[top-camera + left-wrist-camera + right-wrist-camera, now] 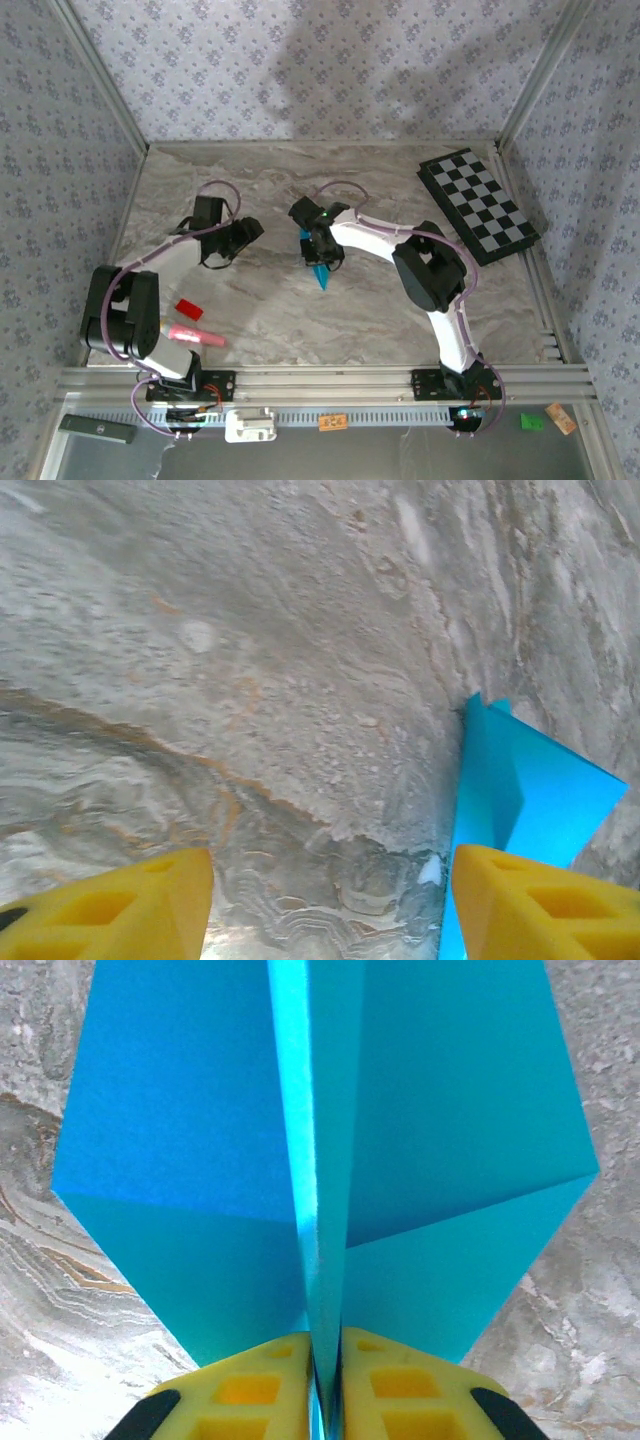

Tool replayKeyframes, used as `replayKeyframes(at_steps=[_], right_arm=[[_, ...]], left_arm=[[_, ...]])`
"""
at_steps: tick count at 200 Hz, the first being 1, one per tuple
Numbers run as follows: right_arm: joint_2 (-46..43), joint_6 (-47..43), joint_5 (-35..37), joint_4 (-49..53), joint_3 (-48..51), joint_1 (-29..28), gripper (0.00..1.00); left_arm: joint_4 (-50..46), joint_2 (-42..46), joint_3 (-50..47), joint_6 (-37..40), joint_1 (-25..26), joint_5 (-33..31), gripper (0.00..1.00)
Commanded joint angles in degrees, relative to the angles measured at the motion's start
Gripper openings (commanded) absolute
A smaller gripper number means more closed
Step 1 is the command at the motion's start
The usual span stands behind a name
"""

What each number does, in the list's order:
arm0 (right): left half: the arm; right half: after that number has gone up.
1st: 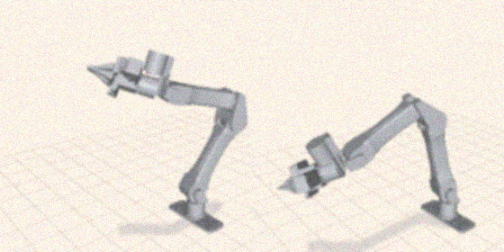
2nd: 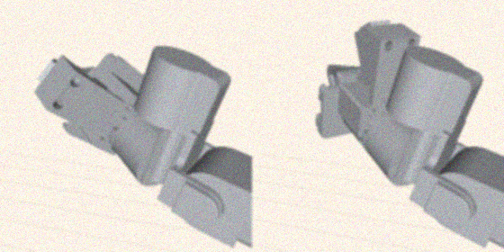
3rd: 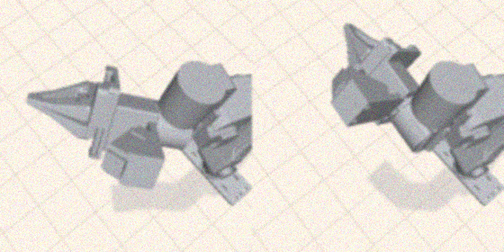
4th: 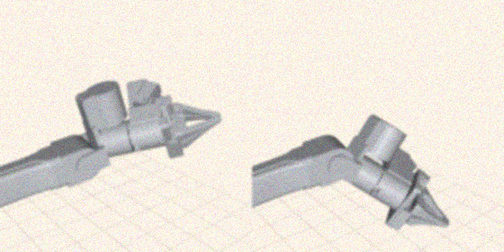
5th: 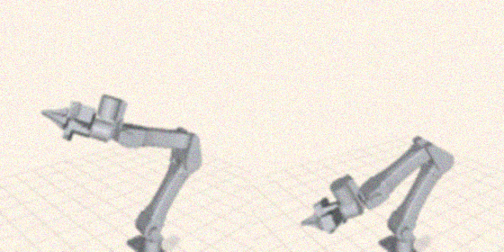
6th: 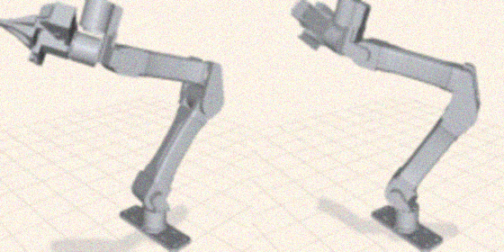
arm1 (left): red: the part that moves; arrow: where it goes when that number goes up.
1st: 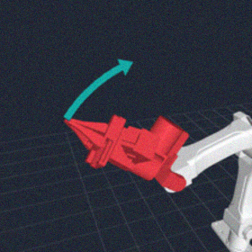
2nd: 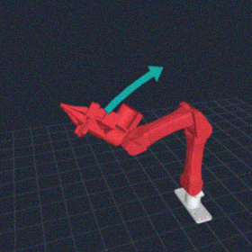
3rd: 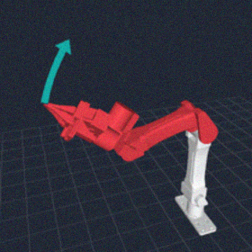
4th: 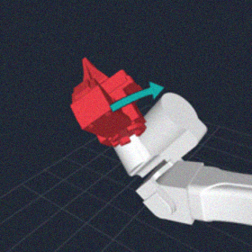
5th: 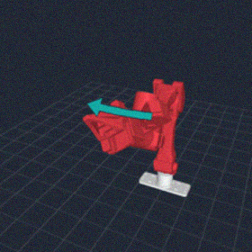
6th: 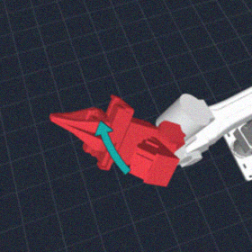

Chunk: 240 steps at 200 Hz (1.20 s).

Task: Fold a paper plane with a square sheet of paper (pick it up from the middle)

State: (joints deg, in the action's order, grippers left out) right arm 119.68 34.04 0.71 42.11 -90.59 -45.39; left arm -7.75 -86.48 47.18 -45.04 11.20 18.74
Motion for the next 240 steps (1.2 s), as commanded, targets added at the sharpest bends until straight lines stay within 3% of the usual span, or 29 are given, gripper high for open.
replayKeyframes(at_steps=[1,51,73,184,240], right_arm=[[-0.2,1.5,1.0,2.4,-1.6,0.4,0.17],[0.9,3.0,0.9,3.0,-1.9,0.4,0.20],[1.7,3.2,1.0,3.3,-2.3,0.3,0.21],[3.6,3.5,0.4,3.7,-2.7,0.2,0.20],[0.7,2.4,3.9,4.4,-3.9,0.9,0.12]], left_arm=[[-3.5,2.9,-0.6,2.0,-1.2,-2.9,0.71],[-4.4,4.9,-1.3,2.9,-2.0,-4.5,0.84],[-4.5,4.9,-1.4,2.9,-2.0,-4.6,1.00],[-4.8,5.4,-1.5,3.0,-2.3,-4.9,1.00],[-5.3,5.4,-1.2,3.3,-2.8,-5.1,1.00]])
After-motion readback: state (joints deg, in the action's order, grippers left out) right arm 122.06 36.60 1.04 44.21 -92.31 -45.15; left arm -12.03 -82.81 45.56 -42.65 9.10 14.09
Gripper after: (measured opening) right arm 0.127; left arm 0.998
